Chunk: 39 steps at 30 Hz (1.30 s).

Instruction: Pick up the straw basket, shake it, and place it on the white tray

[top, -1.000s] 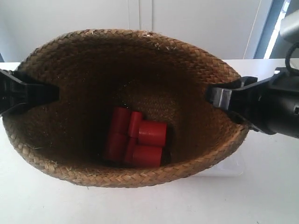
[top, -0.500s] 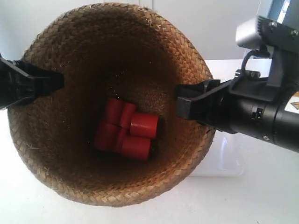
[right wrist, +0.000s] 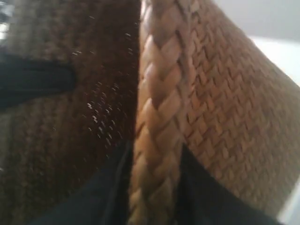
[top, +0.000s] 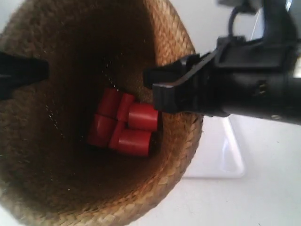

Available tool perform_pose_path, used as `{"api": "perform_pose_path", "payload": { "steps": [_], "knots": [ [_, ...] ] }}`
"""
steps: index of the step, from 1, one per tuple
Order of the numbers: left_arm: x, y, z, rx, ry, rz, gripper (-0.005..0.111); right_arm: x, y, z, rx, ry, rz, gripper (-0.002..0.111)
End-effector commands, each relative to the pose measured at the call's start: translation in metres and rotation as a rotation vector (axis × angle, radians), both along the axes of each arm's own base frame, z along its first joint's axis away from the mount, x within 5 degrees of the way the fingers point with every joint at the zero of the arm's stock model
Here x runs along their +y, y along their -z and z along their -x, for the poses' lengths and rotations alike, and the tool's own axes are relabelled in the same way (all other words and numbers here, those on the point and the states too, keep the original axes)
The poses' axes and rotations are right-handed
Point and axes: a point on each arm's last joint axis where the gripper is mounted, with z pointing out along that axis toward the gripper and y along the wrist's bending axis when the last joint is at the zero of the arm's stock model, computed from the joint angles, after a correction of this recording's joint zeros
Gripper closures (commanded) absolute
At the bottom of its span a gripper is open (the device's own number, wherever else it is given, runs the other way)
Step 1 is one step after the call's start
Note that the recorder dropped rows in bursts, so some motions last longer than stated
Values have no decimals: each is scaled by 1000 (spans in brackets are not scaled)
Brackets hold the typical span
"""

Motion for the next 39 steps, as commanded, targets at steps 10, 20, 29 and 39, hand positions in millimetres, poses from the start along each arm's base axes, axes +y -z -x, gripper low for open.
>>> {"api": "perform_pose_path", "payload": {
  "steps": [10, 20, 29, 39],
  "knots": [
    [-2, 28, -19, -81, -85, -49, 107, 12, 60, -39, -5, 117, 103, 108],
    [3, 18, -17, -165, -125, -26, 107, -41, 46, -45, 14, 275, 119, 108],
    [-8, 43, -48, -76, -157, -79, 107, -72, 60, -51, 139, 426, 260, 108],
    [-19, 32, -41, -54, -100, -1, 107, -49, 28, -26, 80, 353, 115, 108]
  ]
}}
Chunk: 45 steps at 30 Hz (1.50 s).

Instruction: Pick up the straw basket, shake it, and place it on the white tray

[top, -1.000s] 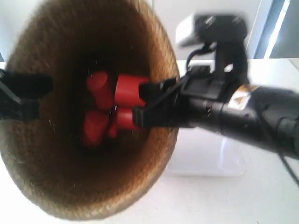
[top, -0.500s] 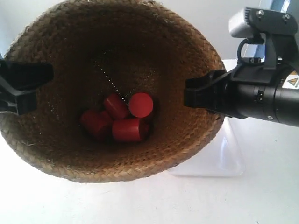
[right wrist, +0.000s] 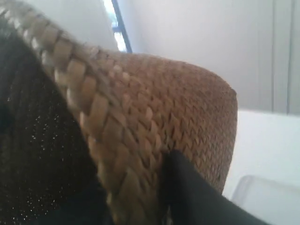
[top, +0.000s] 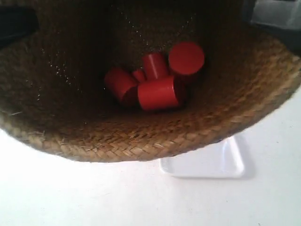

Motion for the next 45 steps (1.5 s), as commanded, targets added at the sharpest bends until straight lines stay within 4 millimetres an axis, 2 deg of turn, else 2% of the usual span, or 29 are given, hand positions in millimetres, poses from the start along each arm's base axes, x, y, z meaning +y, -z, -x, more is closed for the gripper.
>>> {"api": "perform_pose_path", "payload": {
  "steps": [1, 4, 9, 12, 13, 14, 15, 16, 17, 18, 19, 20, 22, 23, 24, 25, 27, 30, 40, 42, 45],
  "knots": [
    [-19, 50, -47, 192, -69, -28, 107, 25, 70, -57, 238, 69, 117, 108],
    [-16, 38, -39, 86, -53, -98, 107, 26, 60, -54, 164, 46, 99, 108],
    [-20, 50, -48, 121, -41, -159, 107, 29, 75, -60, 169, 19, 260, 108],
    [-21, 49, -49, 124, -39, -160, 107, 30, 71, -62, 169, 17, 263, 108],
    [-20, 39, -42, 115, -13, -147, 107, 29, 61, -57, 177, 20, 219, 108],
    [-19, 24, -30, 96, 31, -135, 107, 29, 43, -46, 165, 5, 159, 108],
    [-16, 7, -15, 58, 72, -119, 107, 29, 16, -30, 102, -43, 89, 108],
    [-7, -21, 11, -41, 109, -65, 107, 26, -18, -4, -35, -113, 12, 108],
    [-2, -30, 20, -92, 104, -36, 107, 24, -27, 3, -96, -132, 18, 108],
    [1, -35, 22, -150, 76, -25, 107, 23, -28, 4, -126, -128, 46, 108],
    [3, -32, 17, -200, 36, -55, 107, 25, -18, -4, -120, -101, 108, 108],
    [0, -21, 4, -211, -13, -80, 107, 30, 1, -21, -71, -51, 173, 108],
    [-8, 14, -31, -109, -95, -102, 107, 39, 49, -61, 72, 55, 300, 108],
    [-11, 25, -41, -47, -107, -108, 107, 42, 69, -75, 165, 99, 315, 108],
    [-15, 34, -47, 30, -89, -107, 107, 46, 79, -82, 239, 125, 300, 108],
    [-18, 35, -47, 73, -61, -102, 107, 50, 80, -82, 265, 116, 274, 108],
    [-18, 35, -43, 70, -32, -133, 107, 59, 72, -77, 198, 36, 276, 108],
    [-16, 33, -41, 50, -41, -140, 107, 59, 60, -72, 132, 11, 268, 108],
    [-17, 37, -44, 78, -38, -149, 107, 56, 60, -70, 146, 27, 271, 108],
    [-17, 24, -32, 61, 10, -135, 107, 56, 42, -57, 134, 5, 180, 108],
    [-9, -20, 13, -76, 136, -111, 107, 48, -12, -7, -68, -158, -16, 108]
  ]
}}
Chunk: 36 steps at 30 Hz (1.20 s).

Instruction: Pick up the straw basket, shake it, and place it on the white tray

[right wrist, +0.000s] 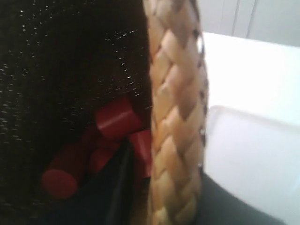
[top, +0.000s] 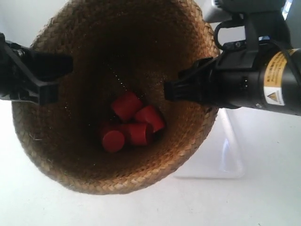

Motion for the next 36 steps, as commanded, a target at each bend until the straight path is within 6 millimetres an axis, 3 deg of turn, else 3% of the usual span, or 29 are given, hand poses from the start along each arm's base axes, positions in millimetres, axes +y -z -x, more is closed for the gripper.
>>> {"api": "perform_pose_path", "payload": {
  "steps": [1, 2, 4, 5, 7, 8, 10, 14, 24, 26, 30, 31, 32, 33, 36],
  "knots": [
    [14, -68, 65, -225, 167, 72, 107, -9, -77, 64, -298, -244, -301, 108],
    [20, -78, 76, -285, 171, 93, 107, -14, -86, 77, -334, -283, -362, 108],
    [23, -78, 78, -327, 154, 85, 107, -15, -76, 76, -312, -264, -283, 108],
    [20, -68, 70, -317, 140, 43, 107, -10, -58, 63, -286, -224, -145, 108],
    [5, -21, 33, -183, 72, -15, 107, 0, -14, 30, -185, -111, 50, 108],
    [1, 0, 20, -123, 37, -31, 107, 3, 5, 14, -122, -44, 105, 108],
    [-5, 16, 9, -4, 16, 13, 107, 10, 22, 1, -27, 6, 102, 108],
    [-2, 11, 11, -33, -7, 47, 107, 20, 15, 6, -69, -100, -8, 108],
    [-4, 15, 8, -25, -1, 24, 107, 14, 21, 4, -53, -58, 55, 108],
    [-4, 5, 16, -14, 41, 39, 107, 11, 3, 13, -66, -55, -34, 108],
    [12, -52, 63, -147, 171, 80, 107, -4, -74, 70, -304, -271, -376, 108],
    [18, -62, 72, -198, 169, 91, 107, -10, -82, 78, -348, -287, -387, 108],
    [21, -64, 73, -242, 150, 83, 107, -14, -81, 77, -361, -257, -336, 108],
    [20, -59, 68, -259, 128, 66, 107, -13, -65, 65, -322, -181, -210, 108],
    [5, -9, 24, -127, 30, 11, 107, 1, 5, 22, -102, 40, 63, 108]
  ]
}}
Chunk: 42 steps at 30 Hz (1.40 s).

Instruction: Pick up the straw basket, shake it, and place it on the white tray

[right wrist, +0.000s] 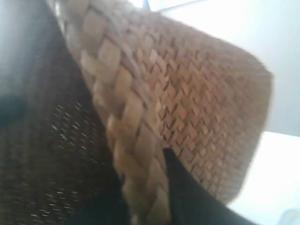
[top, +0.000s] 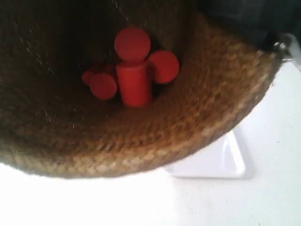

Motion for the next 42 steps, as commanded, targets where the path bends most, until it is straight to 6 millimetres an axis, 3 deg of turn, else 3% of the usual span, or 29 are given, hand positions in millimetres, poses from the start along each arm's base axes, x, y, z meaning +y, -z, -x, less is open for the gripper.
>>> {"api": "perform_pose_path", "payload": {
  "steps": [1, 2, 6, 17, 19, 20, 21, 23, 24, 26, 29, 35, 42],
  "knots": [
    [-22, 62, -46, 191, -52, -124, 107, 21, 77, -48, 215, 213, 308, 108],
    [-25, 65, -47, 230, -34, -131, 107, 26, 82, -50, 234, 192, 315, 108],
    [-23, 56, -42, 214, -22, -109, 107, 38, 69, -42, 143, 35, 232, 108],
    [-21, 53, -41, 195, -32, -95, 107, 32, 68, -44, 125, 79, 282, 108],
    [-17, 26, -17, 158, 55, -64, 107, 32, 29, -18, 92, -65, 32, 108],
    [-10, 1, 9, 98, 133, -45, 107, 26, -15, 18, -115, -282, -133, 108],
    [-5, -7, 18, 66, 140, -11, 107, 21, -25, 27, -159, -310, -161, 108],
    [-4, 6, 3, 52, 43, 70, 107, 22, 1, 6, -128, -150, 85, 108],
    [-13, 39, -27, 106, -57, 31, 107, 29, 36, -26, -26, 16, 278, 108],
    [-25, 67, -47, 269, -67, 27, 107, 37, 58, -47, 72, 71, 293, 108],
    [-27, 69, -46, 290, -46, 9, 107, 44, 54, -44, 36, -15, 251, 108],
    [-23, 63, -42, 242, -54, 11, 107, 34, 58, -47, 90, 93, 281, 108],
    [-25, 66, -41, 254, -34, -20, 107, 35, 59, -48, 89, 87, 280, 108]
  ]
}}
